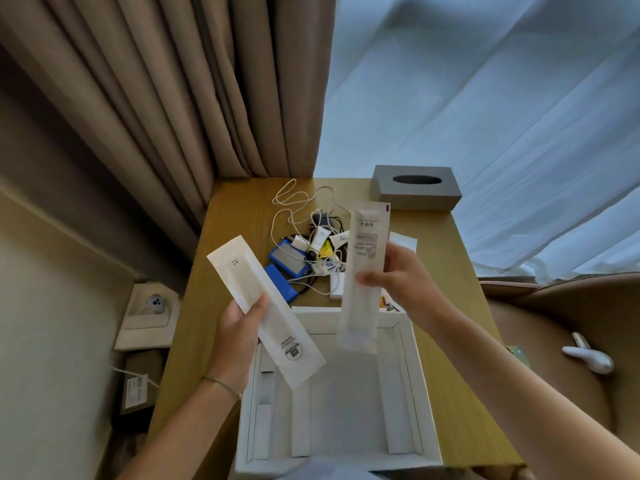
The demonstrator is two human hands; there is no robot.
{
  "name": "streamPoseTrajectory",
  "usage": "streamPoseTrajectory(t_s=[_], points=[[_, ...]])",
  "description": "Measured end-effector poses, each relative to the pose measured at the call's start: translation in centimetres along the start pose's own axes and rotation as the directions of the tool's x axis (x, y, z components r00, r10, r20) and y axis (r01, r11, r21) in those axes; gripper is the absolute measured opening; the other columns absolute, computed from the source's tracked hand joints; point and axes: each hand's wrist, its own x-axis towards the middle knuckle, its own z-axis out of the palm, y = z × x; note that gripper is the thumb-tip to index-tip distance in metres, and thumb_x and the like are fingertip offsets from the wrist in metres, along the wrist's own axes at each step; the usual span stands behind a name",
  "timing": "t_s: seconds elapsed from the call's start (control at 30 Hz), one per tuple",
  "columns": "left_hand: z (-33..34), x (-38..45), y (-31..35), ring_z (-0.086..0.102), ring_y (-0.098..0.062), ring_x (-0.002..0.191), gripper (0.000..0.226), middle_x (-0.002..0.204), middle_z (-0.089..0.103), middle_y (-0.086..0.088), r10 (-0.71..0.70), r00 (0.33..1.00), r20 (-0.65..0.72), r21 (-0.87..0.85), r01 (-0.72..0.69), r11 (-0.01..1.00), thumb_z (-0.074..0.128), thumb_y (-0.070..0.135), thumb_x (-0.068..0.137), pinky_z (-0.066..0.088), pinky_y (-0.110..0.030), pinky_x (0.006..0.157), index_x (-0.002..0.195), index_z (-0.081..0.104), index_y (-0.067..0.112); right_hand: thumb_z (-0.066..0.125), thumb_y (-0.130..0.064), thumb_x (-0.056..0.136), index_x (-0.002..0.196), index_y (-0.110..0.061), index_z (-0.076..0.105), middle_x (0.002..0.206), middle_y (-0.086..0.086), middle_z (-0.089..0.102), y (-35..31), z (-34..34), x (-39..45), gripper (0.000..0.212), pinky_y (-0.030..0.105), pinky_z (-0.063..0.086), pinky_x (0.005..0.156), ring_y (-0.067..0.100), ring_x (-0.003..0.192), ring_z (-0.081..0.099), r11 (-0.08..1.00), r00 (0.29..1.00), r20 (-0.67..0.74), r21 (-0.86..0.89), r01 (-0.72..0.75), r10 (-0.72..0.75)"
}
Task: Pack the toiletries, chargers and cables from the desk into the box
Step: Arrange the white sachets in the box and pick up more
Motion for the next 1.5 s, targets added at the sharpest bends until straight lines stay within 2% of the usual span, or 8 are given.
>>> streamPoseTrajectory(t_s=[0.27,0.53,0.7,0.87,1.03,1.27,1.4,1.5], points=[[-2.5,-1.4,-2.4,0.067,-0.021,0.097,0.007,0.098,0.072,-0.002,-0.042,0.999,-0.004,0.063,0.042,0.997,0.067,0.026,0.093,0.055,-0.033,0.072,0.099,0.067,0.025,0.075,-0.012,0.089,0.102,-0.026,0.072,0.101,-0.012,0.076,8.1,4.7,-5.3,0.019,0.016,0.053,0.078,0.002,0.095,0.072,0.960,0.963,0.032,-0.099,-0.262,0.267],[-3.7,-2.0,-3.2,0.069,-0.019,0.093,0.013,0.095,0.073,0.000,-0.088,0.996,0.006,0.064,0.087,0.994,0.066,0.011,0.093,0.055,-0.032,0.071,0.097,0.067,0.024,0.075,-0.018,0.088,0.119,-0.022,0.067,0.100,-0.016,0.068,15.5,7.7,-5.7,0.032,0.024,0.052,0.081,0.000,0.090,0.063,0.862,0.895,-0.041,-0.254,-0.439,0.443],[-3.9,-2.3,-3.2,0.069,-0.018,0.094,0.015,0.098,0.073,0.000,-0.100,0.995,0.007,0.047,0.100,0.994,0.067,0.012,0.092,0.055,-0.030,0.070,0.099,0.066,0.025,0.077,-0.025,0.087,0.115,-0.023,0.075,0.114,-0.008,0.074,17.9,8.5,-4.2,0.028,0.018,0.050,0.069,0.008,0.095,0.067,0.812,0.859,-0.096,-0.286,-0.508,0.503],[-4.4,-2.6,-3.3,0.069,-0.019,0.095,0.014,0.099,0.073,-0.001,-0.114,0.993,0.019,0.042,0.113,0.993,0.067,0.014,0.092,0.055,-0.030,0.071,0.102,0.066,0.024,0.079,-0.025,0.085,0.100,-0.022,0.076,0.103,-0.004,0.077,19.3,9.3,-3.4,0.016,0.020,0.055,0.065,0.008,0.085,0.071,0.762,0.811,-0.125,-0.286,-0.580,0.571],[-4.0,-3.4,-3.4,0.071,-0.017,0.090,0.016,0.092,0.076,0.001,-0.156,0.984,0.092,0.073,0.150,0.986,0.068,0.012,0.092,0.055,-0.030,0.070,0.102,0.068,0.024,0.077,-0.035,0.086,0.088,-0.027,0.073,0.100,-0.004,0.076,19.9,9.6,-3.3,0.009,0.015,0.050,0.056,0.006,0.076,0.068,0.707,0.853,-0.117,-0.508,-0.492,0.509],[-0.9,-4.6,-3.8,0.073,-0.017,0.089,0.021,0.095,0.077,-0.003,-0.202,0.949,0.242,0.169,0.163,0.972,0.065,0.002,0.092,0.058,-0.026,0.071,0.106,0.069,0.017,0.068,-0.057,0.086,0.069,-0.027,0.056,0.088,-0.004,0.073,19.2,9.0,-3.4,0.037,0.022,0.037,0.052,0.009,0.063,0.055,0.533,0.892,-0.145,-0.757,-0.378,0.428],[1.0,-5.0,-5.1,0.072,-0.016,0.094,0.021,0.102,0.075,-0.002,-0.235,0.924,0.303,0.245,0.163,0.956,0.065,0.008,0.093,0.060,-0.030,0.077,0.110,0.065,0.021,0.063,-0.040,0.092,0.067,-0.017,0.065,0.063,-0.001,0.065,15.8,7.1,-3.4,0.034,0.033,0.052,0.063,0.022,0.066,0.064,0.623,0.916,-0.183,-0.684,-0.380,0.357],[2.6,-4.9,-6.7,0.069,-0.009,0.091,0.020,0.101,0.071,0.006,-0.250,0.902,0.352,0.352,0.120,0.928,0.066,0.017,0.094,0.055,-0.016,0.062,0.106,0.061,0.032,0.062,-0.027,0.092,0.078,-0.021,0.072,0.058,-0.002,0.069,12.9,4.5,-4.3,0.019,0.030,0.052,0.054,0.007,0.052,0.063,0.747,0.934,-0.255,-0.564,-0.353,0.249]])
